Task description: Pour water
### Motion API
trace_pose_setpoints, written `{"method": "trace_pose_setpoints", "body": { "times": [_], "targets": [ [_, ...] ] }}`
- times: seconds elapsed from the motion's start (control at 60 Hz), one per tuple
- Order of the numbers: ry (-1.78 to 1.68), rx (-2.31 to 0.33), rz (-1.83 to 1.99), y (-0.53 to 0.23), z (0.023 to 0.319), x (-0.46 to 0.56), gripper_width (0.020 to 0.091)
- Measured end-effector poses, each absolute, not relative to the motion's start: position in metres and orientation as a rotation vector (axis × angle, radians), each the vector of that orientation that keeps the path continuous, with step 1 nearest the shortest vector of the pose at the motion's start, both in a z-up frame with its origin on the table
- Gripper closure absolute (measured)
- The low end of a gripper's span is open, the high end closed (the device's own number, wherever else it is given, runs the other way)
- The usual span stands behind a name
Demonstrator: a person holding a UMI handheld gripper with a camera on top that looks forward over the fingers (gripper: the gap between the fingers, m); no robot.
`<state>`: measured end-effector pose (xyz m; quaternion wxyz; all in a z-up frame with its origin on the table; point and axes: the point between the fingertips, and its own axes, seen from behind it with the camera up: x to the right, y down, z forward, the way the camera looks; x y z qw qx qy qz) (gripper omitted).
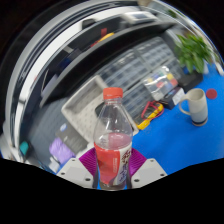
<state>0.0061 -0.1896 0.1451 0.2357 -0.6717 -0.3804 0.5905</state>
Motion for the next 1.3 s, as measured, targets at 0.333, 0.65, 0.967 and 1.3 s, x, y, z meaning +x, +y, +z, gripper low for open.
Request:
{"method": "trace_pose_setpoints", "body": {
  "times": [0.333, 0.65, 0.967, 1.3],
  "targets": [
    [-0.531, -2.438, 1.933, -0.068, 0.158, -0.017, 0.0723],
    [-0.011, -2.810, 2.120, -0.029, 0.155, -0.024, 0.0721],
    [-0.011, -2.916, 2.087, -0.028, 0.153, -0.020, 0.0724],
    [-0.855, -2.132, 1.778, 0.077, 0.230, -0.033, 0.0718]
  ]
}}
